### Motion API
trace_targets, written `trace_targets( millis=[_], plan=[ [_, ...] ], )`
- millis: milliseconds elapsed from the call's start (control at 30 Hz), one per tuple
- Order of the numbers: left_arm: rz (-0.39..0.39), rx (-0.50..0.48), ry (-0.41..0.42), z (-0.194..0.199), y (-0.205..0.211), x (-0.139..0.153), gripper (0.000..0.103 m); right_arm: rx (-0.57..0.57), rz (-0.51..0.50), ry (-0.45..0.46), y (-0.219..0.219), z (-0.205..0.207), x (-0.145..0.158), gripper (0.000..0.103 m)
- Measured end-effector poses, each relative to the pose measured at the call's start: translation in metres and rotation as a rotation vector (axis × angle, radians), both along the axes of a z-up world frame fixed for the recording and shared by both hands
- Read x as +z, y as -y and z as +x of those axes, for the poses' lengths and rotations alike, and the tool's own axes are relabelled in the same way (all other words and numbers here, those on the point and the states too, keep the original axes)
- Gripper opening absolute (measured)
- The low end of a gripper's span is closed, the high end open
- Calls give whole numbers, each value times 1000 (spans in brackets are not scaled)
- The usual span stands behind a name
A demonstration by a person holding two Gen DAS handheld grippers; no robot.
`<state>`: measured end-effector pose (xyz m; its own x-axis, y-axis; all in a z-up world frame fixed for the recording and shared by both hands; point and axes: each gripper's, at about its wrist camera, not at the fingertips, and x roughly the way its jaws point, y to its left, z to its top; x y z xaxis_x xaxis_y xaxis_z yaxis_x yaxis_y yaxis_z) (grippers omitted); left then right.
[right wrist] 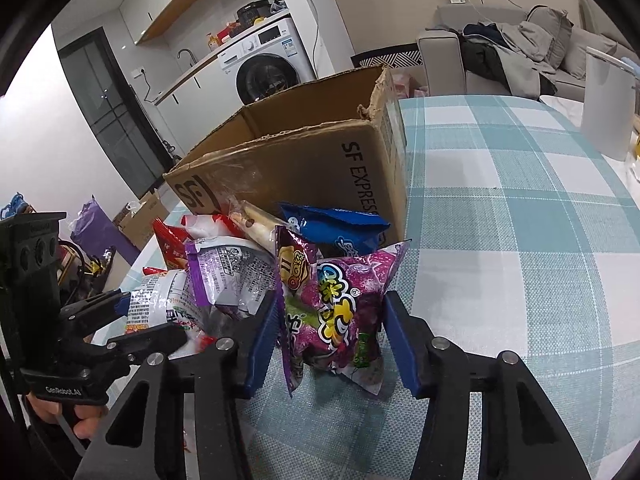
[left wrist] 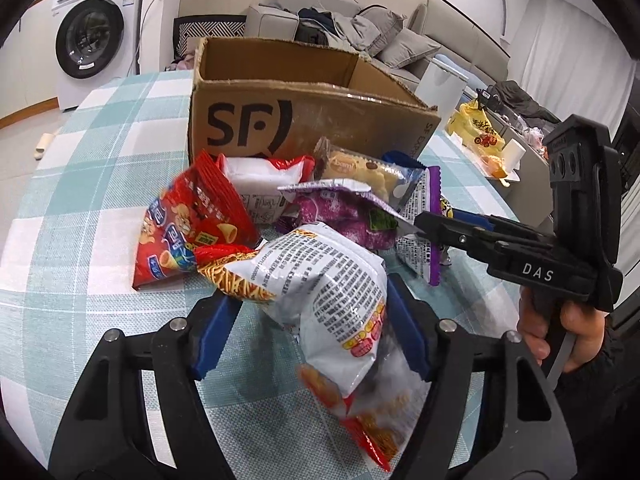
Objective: Organize snacks
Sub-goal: 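Lift both bags and carry them over the open box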
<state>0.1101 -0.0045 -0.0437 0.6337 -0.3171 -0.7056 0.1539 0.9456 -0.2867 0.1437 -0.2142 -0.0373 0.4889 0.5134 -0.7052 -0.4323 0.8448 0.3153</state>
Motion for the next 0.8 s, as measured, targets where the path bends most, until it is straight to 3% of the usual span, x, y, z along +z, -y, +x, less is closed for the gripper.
trace_targets(
  millis=[800],
  plan=[
    [-23, -6, 90, -19, -10, 31, 67, -20, 71, 73, 19, -18, 38, 51]
  ],
)
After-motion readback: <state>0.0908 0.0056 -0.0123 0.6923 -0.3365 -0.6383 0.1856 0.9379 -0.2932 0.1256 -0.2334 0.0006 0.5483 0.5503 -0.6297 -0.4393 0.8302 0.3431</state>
